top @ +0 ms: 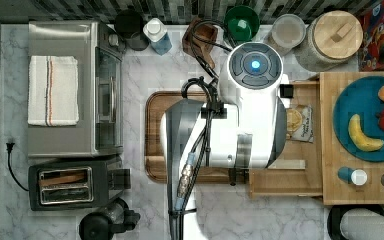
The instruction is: Close the drawer.
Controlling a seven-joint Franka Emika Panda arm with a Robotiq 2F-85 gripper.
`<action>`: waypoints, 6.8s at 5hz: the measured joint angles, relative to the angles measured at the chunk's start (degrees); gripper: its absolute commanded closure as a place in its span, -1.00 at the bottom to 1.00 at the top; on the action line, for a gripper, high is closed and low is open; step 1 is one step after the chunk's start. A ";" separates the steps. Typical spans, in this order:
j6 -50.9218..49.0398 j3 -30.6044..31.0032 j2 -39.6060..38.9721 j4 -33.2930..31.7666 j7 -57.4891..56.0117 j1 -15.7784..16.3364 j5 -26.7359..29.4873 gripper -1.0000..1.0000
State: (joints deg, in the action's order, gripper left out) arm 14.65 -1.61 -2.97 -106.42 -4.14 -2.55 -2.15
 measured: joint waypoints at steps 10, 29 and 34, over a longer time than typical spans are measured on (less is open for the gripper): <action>16.63 3.49 1.67 -16.00 -28.57 1.45 -3.89 1.00; 39.13 -5.81 -15.66 -17.90 -82.25 -18.47 -0.10 1.00; 39.10 -5.37 -16.49 -17.12 -85.78 -18.64 0.13 1.00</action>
State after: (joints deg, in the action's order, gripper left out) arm 53.74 -6.98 -19.46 -123.54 -89.92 -21.19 -2.02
